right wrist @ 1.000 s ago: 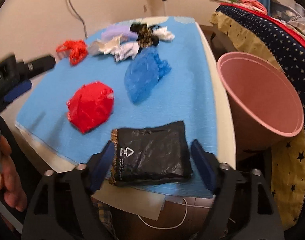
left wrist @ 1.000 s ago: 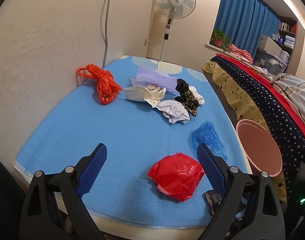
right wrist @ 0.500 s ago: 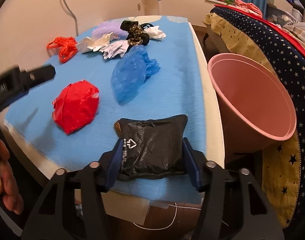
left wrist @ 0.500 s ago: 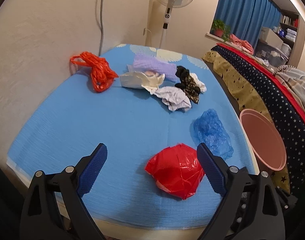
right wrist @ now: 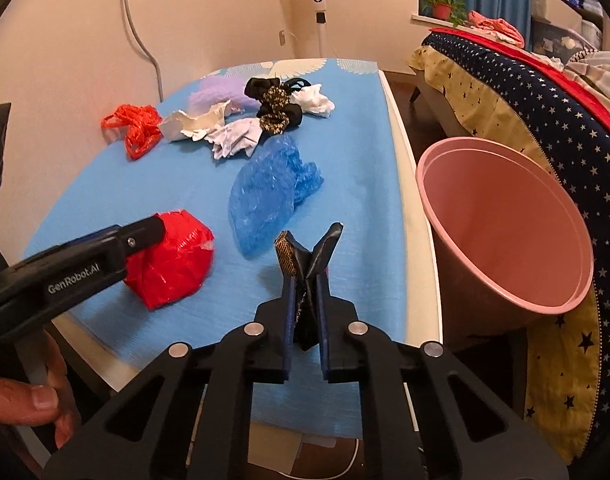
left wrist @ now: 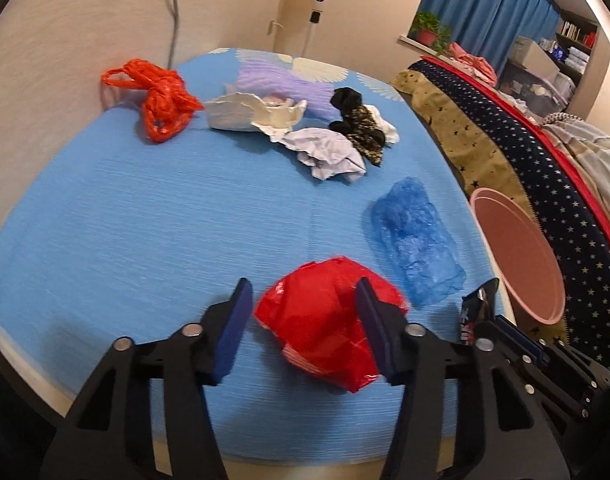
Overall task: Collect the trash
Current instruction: 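Grasp the red plastic bag with the left gripper while the right gripper holds the pouch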
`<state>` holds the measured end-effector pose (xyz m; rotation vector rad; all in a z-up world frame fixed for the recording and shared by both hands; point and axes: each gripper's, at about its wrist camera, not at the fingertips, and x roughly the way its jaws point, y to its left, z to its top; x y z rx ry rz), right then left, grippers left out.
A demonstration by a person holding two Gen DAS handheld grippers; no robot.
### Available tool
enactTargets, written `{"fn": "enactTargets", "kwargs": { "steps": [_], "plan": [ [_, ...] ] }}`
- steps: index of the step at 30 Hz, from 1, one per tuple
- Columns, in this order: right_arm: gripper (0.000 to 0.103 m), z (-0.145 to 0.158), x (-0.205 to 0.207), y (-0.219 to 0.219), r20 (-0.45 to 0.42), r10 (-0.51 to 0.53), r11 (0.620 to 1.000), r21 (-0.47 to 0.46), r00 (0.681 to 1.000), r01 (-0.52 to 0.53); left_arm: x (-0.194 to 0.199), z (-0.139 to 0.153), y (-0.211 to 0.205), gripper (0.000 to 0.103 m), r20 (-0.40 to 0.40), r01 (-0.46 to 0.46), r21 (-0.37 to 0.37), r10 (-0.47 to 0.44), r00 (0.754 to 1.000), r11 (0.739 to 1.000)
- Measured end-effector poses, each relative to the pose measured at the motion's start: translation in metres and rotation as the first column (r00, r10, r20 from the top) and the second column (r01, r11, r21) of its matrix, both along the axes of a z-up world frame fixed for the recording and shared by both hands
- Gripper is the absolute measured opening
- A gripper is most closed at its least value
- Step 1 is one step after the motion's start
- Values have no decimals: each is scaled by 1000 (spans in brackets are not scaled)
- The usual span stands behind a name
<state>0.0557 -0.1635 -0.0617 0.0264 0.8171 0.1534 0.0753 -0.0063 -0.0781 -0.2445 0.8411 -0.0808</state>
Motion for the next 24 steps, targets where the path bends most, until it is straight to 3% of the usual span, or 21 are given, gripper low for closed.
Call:
{"fn": "enactTargets", "kwargs": {
  "steps": [9, 24],
  "plan": [
    [10, 13, 2, -2, 37, -13, 1000, 13, 999, 13, 0, 3, 0, 36, 2, 26, -28, -26, 1000, 999],
    [10, 41, -12, 0, 128, -32, 999, -7, 991, 34, -17, 34, -1, 31, 123, 31, 64, -39, 992, 997]
  ]
}}
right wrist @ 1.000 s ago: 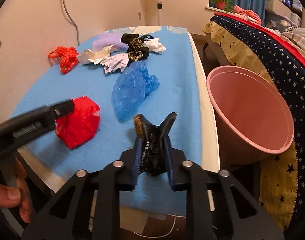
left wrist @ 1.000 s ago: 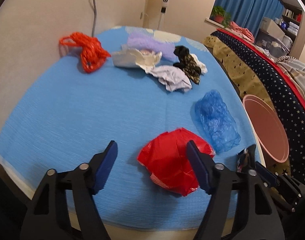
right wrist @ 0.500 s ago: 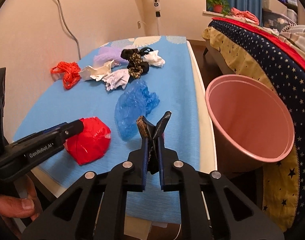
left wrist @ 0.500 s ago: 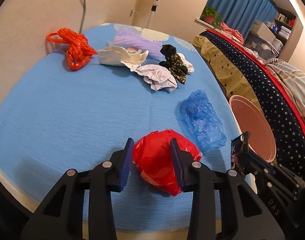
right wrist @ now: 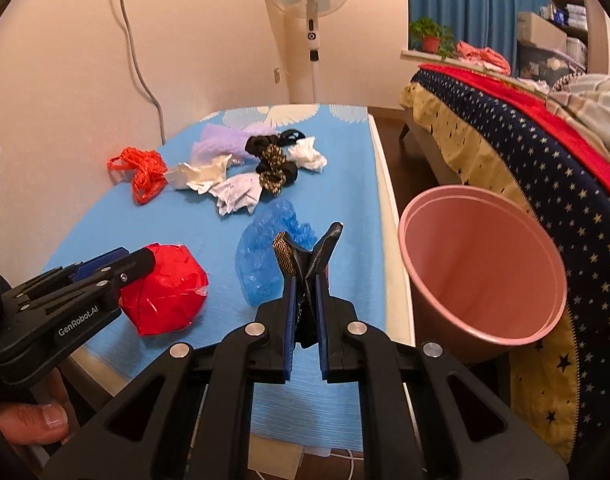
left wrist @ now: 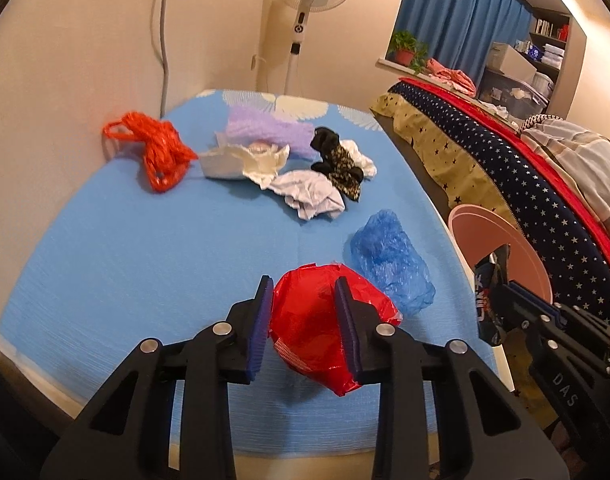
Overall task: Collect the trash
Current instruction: 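Grasp the red plastic bag with the left gripper while the right gripper holds the pouch, then carry both items over the pink bin and open both grippers to drop them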
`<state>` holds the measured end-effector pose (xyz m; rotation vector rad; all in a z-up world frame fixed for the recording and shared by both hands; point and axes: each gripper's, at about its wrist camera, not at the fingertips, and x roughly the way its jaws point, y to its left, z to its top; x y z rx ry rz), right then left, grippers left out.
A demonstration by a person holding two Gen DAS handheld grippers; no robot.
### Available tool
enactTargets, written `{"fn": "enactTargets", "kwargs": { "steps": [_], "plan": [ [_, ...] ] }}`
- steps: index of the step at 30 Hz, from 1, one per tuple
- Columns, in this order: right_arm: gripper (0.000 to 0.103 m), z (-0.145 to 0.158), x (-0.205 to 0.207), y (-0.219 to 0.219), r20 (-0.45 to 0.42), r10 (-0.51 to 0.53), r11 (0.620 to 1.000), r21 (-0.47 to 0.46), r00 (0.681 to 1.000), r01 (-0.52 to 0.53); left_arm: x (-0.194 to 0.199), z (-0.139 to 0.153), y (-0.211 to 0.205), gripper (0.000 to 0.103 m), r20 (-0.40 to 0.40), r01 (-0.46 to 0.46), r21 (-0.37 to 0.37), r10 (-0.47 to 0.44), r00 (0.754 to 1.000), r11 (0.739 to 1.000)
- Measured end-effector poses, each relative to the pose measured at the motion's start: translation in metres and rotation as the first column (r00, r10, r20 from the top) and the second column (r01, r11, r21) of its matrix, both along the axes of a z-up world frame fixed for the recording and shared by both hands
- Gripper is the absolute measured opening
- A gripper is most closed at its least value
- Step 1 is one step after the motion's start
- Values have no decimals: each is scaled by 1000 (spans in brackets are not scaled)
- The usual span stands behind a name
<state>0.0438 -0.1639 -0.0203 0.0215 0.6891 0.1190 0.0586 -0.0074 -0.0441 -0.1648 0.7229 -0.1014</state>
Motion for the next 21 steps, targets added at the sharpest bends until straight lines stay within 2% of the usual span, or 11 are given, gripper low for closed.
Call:
{"fn": "enactTargets", "kwargs": {
  "steps": [4, 13, 21],
  "plan": [
    [10, 9, -3, -4, 21, -15, 1000, 3, 1000, 15, -3, 8, -3, 31, 28, 4, 30, -5, 1000, 1000],
    [10, 29, -16, -9, 76, -27, 999, -25, 997, 29, -15, 22, -6, 31, 71, 16, 55, -20, 997, 998],
    [10, 43, -22, -28, 110, -82, 996, -26, 991, 85, -18, 34, -14, 31, 103, 41, 67, -47, 994, 997]
  ]
}}
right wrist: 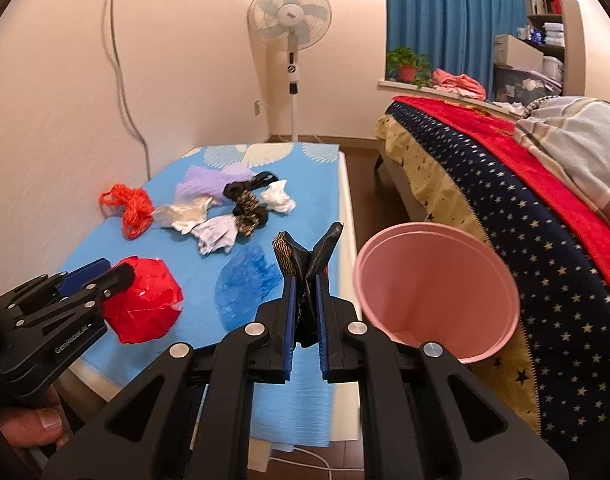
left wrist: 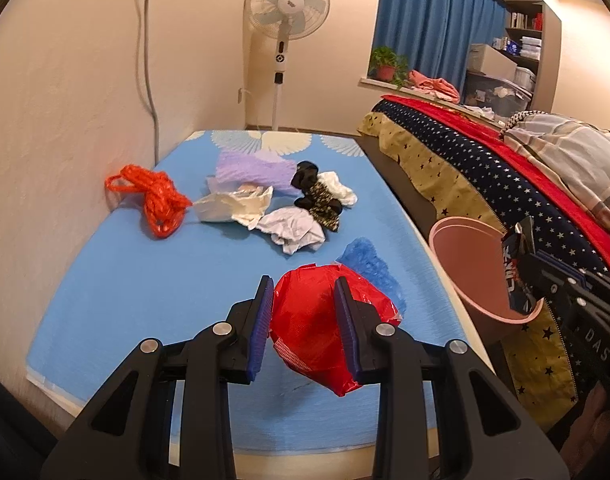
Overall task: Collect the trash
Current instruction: 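Carry both items over the pink bin and open both grippers to drop them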
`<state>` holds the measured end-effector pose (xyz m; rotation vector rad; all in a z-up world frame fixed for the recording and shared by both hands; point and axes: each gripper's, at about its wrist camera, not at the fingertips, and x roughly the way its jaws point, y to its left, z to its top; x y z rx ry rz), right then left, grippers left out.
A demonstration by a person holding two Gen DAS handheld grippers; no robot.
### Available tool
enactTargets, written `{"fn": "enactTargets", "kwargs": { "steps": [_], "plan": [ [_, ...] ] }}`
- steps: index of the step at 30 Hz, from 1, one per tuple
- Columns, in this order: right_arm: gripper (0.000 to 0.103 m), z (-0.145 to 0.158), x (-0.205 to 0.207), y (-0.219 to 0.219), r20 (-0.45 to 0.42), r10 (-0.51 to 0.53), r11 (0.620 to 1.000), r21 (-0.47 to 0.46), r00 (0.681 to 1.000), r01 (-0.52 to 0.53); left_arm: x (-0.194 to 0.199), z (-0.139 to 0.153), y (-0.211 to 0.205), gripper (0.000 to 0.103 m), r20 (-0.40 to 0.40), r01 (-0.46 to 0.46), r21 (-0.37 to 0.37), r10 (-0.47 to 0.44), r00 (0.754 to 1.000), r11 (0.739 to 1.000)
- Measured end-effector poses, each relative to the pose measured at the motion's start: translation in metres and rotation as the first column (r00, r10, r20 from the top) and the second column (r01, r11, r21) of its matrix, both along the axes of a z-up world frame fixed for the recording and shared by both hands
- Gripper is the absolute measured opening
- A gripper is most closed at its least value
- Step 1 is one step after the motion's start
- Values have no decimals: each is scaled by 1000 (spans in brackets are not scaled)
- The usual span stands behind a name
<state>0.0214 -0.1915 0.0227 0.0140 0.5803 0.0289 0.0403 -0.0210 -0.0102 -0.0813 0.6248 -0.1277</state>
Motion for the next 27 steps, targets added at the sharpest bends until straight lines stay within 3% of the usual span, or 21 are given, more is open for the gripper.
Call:
{"fn": "enactTargets", "kwargs": {
  "steps": [12, 21, 27],
  "plan": [
    [10, 26, 11, -64, 37, -144, 989, 29, 989, 143, 22, 19, -45, 31, 54, 110, -11, -109, 993, 994],
    [11, 44, 28, -113, 47, -223, 974, 44, 974, 221, 52, 26, -100, 31, 66, 212, -27, -210, 975, 977],
    [11, 39, 41, -138, 32, -290, 956, 59, 957, 288, 74, 23, -143, 31, 64, 280, -42, -277, 959, 959]
  ]
}}
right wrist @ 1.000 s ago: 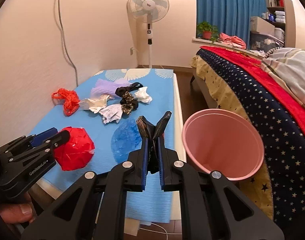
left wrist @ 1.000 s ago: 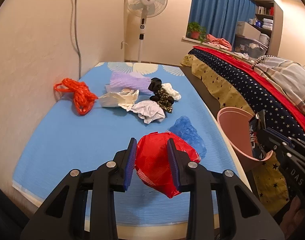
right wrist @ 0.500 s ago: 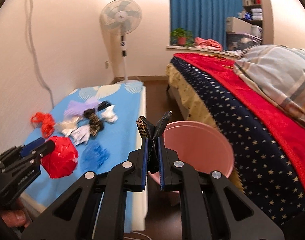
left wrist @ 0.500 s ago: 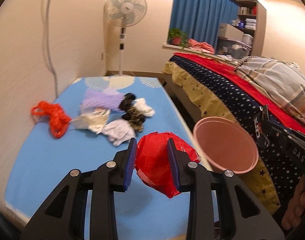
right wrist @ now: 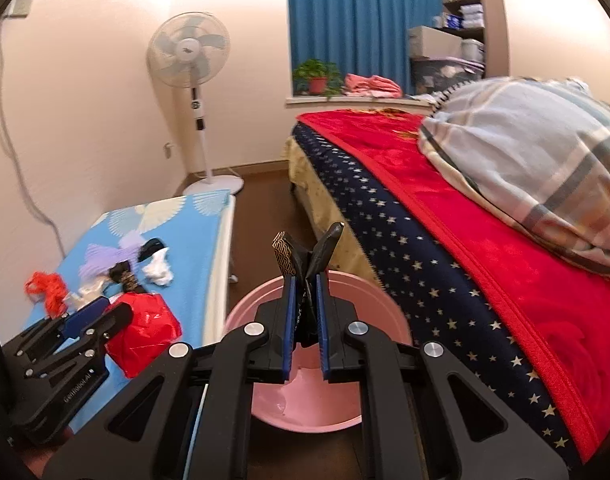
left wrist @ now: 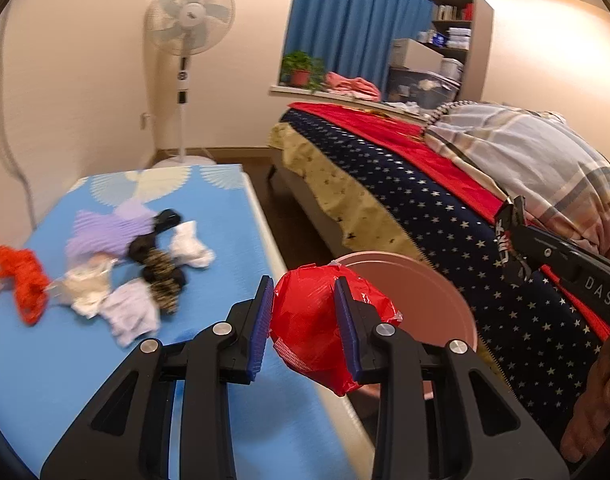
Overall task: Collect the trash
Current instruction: 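Carry both items over the pink bin and open both grippers to drop them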
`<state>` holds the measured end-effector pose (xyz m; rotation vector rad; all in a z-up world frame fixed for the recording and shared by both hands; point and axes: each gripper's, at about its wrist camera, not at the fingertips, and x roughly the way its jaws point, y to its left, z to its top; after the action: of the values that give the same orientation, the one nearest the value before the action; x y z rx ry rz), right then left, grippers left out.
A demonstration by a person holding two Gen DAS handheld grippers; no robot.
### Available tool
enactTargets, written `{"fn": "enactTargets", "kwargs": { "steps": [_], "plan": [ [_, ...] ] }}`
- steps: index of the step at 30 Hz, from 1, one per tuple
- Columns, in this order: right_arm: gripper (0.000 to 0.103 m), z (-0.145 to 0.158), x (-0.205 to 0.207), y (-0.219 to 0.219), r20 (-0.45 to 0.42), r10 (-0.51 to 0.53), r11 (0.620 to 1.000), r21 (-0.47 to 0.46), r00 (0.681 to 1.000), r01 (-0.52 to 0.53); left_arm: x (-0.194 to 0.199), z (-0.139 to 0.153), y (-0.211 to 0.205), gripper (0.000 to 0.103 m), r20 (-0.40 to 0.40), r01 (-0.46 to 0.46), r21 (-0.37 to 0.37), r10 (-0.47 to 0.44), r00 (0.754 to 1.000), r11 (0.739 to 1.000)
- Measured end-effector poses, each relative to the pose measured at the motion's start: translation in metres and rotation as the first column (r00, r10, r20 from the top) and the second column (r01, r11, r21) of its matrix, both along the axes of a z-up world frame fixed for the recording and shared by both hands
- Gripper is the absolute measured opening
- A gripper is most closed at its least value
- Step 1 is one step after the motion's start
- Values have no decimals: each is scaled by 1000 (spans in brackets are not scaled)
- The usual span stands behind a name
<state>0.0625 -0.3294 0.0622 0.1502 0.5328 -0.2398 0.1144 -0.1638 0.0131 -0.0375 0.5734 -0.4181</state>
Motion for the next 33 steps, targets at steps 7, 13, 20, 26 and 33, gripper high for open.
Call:
{"fn": "enactTargets", "kwargs": {
  "steps": [7, 13, 20, 26, 33],
  "plan": [
    [11, -23, 17, -19, -51, -50, 999, 20, 997, 51, 21, -24, -35, 31, -10, 69, -7, -69, 998, 998],
    [25, -33, 26, -23, -81, -72, 997, 18, 994, 74, 42, -39, -45, 34, -59, 110, -54, -114, 992, 992],
    [51, -40, 30, -28, -101, -107, 993, 28, 989, 110, 59, -56, -34, 48, -135, 90, -131, -107, 985, 987],
    [51, -37, 28, -20, -79, -91, 995, 20, 993, 93, 57, -57, -25, 48, -139, 76, -120, -92, 986, 990],
    [51, -33, 24, -6, -40, -89, 996, 11, 995, 90, 51, -47, -10, 48, -105, 60, -102, -70, 992, 993]
  ]
}}
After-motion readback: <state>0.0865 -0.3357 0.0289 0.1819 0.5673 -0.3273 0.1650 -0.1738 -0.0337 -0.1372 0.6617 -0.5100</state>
